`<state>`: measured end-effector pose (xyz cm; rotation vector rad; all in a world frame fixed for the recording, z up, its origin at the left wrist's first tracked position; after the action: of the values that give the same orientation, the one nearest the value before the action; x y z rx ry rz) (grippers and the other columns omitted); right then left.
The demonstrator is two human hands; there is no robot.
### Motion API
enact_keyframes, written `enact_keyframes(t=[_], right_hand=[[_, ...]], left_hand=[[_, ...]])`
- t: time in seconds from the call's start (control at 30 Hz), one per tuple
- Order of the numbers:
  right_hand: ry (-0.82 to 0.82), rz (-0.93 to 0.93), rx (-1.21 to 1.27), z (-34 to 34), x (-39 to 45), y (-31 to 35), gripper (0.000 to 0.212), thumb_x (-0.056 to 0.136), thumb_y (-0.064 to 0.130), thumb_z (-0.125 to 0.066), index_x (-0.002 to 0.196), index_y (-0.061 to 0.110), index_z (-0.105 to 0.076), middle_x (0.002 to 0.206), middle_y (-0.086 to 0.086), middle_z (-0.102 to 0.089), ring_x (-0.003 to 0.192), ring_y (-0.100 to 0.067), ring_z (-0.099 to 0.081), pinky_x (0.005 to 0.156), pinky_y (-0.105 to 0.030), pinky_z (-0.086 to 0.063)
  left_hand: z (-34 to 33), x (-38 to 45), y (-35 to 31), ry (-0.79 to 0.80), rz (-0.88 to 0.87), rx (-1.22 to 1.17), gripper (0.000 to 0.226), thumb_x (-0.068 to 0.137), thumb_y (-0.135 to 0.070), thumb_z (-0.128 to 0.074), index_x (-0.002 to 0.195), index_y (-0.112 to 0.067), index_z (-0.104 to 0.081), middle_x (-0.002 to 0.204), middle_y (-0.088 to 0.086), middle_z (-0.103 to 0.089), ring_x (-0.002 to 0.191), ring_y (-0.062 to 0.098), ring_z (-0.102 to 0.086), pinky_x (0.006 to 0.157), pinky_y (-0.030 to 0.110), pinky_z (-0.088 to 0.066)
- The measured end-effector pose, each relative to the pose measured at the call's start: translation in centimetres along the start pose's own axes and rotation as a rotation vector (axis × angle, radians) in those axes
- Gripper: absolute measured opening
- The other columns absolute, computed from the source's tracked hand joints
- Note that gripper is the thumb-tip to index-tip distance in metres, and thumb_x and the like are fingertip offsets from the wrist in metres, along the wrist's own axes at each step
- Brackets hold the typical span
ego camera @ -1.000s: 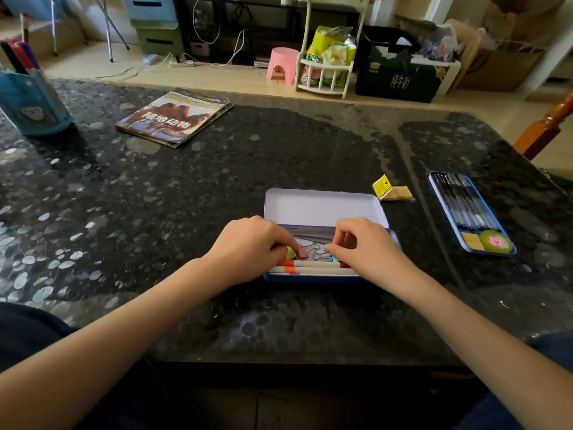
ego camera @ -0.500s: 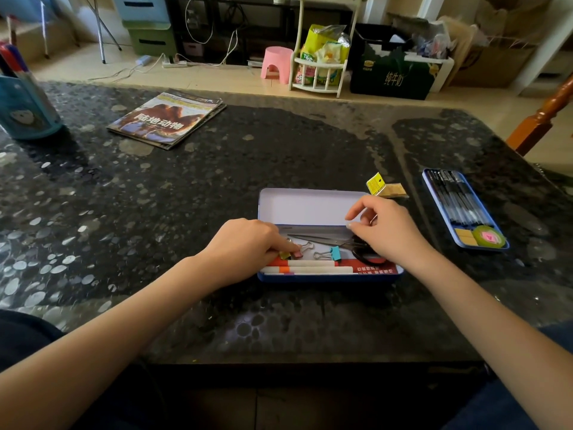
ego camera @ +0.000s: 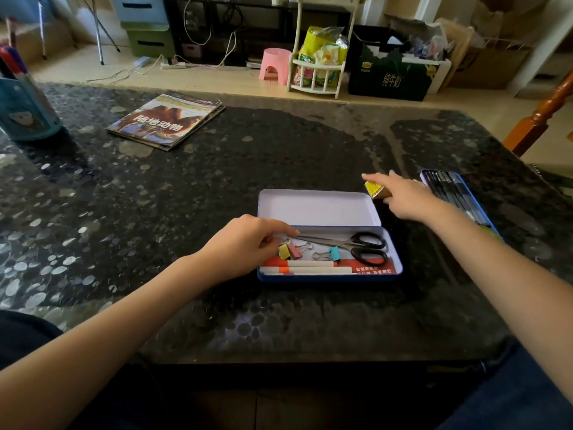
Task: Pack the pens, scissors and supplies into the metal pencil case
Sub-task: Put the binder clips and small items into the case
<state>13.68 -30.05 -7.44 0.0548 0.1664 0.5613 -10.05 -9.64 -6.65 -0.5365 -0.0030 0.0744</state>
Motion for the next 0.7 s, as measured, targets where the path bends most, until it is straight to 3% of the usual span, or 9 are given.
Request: enact_keyframes(t=[0.1, 0.23, 0.3, 0.37, 0.5, 0.57, 0.63, 0.7], right_hand=[[-0.071, 0.033, -0.065, 0.1, 0.7, -0.5, 0.067, 0.089, -0.004, -0.043, 0.139, 0.040, -0.038, 0.140, -0.010, -0.048, 0.126, -0.032, -0.046, 0.105, -0.046, -0.032], [-0.134, 0.077, -0.078, 0.6, 0.8, -1.1, 0.058, 0.085, 0.002, -0.052, 0.132, 0.035, -0.044, 0.124, -0.008, -0.055, 0.115, -0.032, -0.052, 0.093, -0.046, -0.040], [-0.192, 0.090, 0.040, 0.6, 0.6, -1.3, 0.051, 0.083, 0.003, -0.056, 0.125, 0.032, -0.050, 0.107, -0.006, -0.058, 0.099, -0.028, -0.057, 0.079, -0.040, -0.047], [-0.260, 0.091, 0.210, 0.6, -0.2, -1.1, 0.041, 0.083, 0.002, -0.059, 0.114, 0.029, -0.056, 0.090, -0.002, -0.056, 0.082, -0.023, -0.056, 0.066, -0.032, -0.044], [-0.460, 0.099, 0.557, 1.7, -3.8, 0.5, 0.032, 0.078, 0.004, -0.071, 0.105, 0.021, -0.063, 0.090, 0.000, -0.061, 0.082, -0.016, -0.058, 0.073, -0.028, -0.047], [-0.345, 0.145, 0.713, 2.7, -6.1, 1.7, 0.032, 0.075, -0.003, -0.071, 0.097, 0.020, -0.064, 0.088, -0.002, -0.065, 0.080, -0.014, -0.061, 0.074, -0.028, -0.052], [-0.068, 0.221, 0.762, 3.4, -8.4, 3.0, 0.033, 0.076, -0.008, -0.070, 0.089, 0.021, -0.065, 0.084, -0.004, -0.068, 0.077, -0.014, -0.064, 0.072, -0.028, -0.055], [0.179, 0.269, 0.690, 3.4, -10.2, 3.9, 0.027, 0.076, -0.002, -0.074, 0.087, 0.021, -0.068, 0.083, -0.002, -0.072, 0.076, -0.010, -0.068, 0.071, -0.022, -0.056]], left_hand=[[0.1, 0.0, -0.1, 0.011, -0.001, 0.004, 0.030, 0.094, -0.021, -0.049, 0.118, -0.036, -0.060, 0.062, -0.011, -0.056, 0.052, 0.005, -0.052, 0.051, 0.016, -0.039], [0.1, 0.0, -0.1, 0.014, 0.000, -0.010, 0.029, 0.094, -0.021, -0.049, 0.117, -0.036, -0.060, 0.067, -0.005, -0.061, 0.056, 0.005, -0.055, 0.052, 0.015, -0.040], [0.1, 0.0, -0.2, 0.014, 0.002, -0.015, 0.029, 0.094, -0.022, -0.049, 0.117, -0.035, -0.060, 0.070, -0.004, -0.062, 0.058, 0.006, -0.057, 0.053, 0.015, -0.041], [0.1, 0.0, -0.3, 0.015, 0.008, -0.013, 0.028, 0.094, -0.022, -0.049, 0.117, -0.035, -0.059, 0.068, -0.007, -0.060, 0.058, 0.006, -0.057, 0.052, 0.015, -0.040], [0.3, -0.3, -1.1, -0.008, -0.005, 0.070, 0.027, 0.094, -0.026, -0.050, 0.117, -0.036, -0.060, 0.057, -0.018, -0.047, 0.053, 0.002, -0.052, 0.050, 0.010, -0.033], [0.4, -0.5, -1.7, -0.022, -0.030, 0.122, 0.025, 0.094, -0.027, -0.050, 0.114, -0.036, -0.062, 0.055, -0.025, -0.040, 0.050, -0.002, -0.048, 0.046, 0.008, -0.029], [0.2, -0.7, -2.1, -0.029, -0.066, 0.162, 0.025, 0.094, -0.028, -0.049, 0.113, -0.036, -0.064, 0.056, -0.027, -0.038, 0.051, -0.003, -0.045, 0.048, 0.009, -0.028], [0.0, -1.0, -2.4, -0.009, -0.082, 0.186, 0.026, 0.094, -0.027, -0.048, 0.113, -0.036, -0.063, 0.060, -0.028, -0.038, 0.052, -0.004, -0.044, 0.048, 0.009, -0.028]])
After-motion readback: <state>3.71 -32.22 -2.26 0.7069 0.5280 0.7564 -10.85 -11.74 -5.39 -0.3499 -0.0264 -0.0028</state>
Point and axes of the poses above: each hand's wrist, its own x-axis towards the middle knuckle, its own z-axis out of the back of the hand, y = z × x, the point moved 1 cm from there along x, towards the middle knuckle
